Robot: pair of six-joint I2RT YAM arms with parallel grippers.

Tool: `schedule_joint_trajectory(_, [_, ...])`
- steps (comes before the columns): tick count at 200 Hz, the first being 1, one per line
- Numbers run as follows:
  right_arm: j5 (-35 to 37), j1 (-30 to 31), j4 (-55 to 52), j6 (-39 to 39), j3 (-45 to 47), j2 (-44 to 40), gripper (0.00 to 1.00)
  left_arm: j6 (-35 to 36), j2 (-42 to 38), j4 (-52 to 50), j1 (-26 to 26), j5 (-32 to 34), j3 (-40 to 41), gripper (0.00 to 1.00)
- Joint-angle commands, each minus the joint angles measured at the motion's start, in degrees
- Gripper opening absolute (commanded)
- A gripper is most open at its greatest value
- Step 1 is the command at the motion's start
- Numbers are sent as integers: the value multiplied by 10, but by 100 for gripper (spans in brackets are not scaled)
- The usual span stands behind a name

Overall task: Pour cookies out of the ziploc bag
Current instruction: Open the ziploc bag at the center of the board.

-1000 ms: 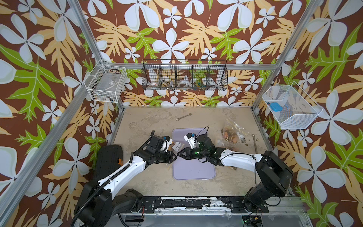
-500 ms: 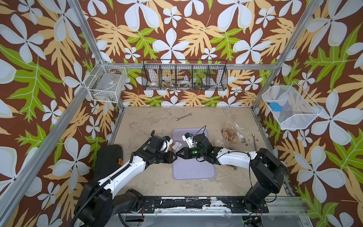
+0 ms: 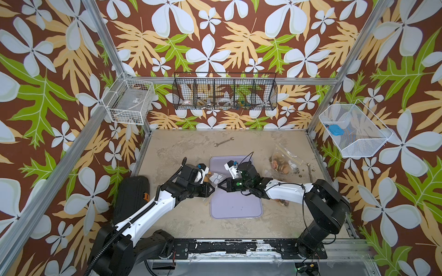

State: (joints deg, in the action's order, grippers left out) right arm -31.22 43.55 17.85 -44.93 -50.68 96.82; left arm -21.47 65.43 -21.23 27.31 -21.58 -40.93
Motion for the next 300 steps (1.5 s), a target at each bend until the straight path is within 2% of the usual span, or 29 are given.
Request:
schedule_joint_trajectory(1, [0, 1, 3, 10, 2, -9, 8, -3, 7, -6, 0, 7, -9, 34])
schedule_joint_trajectory(45, [2, 1, -2, 13, 4, -15, 4, 11, 26, -7, 0, -5, -21, 34])
schedule_joint_trajectory(90, [8, 0, -14, 19, 0, -12, 1, 6, -4, 17, 0, -15, -14, 35])
schedule_joint_trajectory(198, [-13, -5, -14, 17, -1, -18, 0, 21, 49, 21, 6, -32, -29, 33])
schedule_joint_trajectory(282, [-24, -6, -13, 18, 3, -21, 0, 27, 71, 20, 10, -16, -37, 29])
schedule_joint_trajectory(300, [-24, -6, -14, 19, 4, -23, 0, 28, 79, 20, 10, -12, -38, 21])
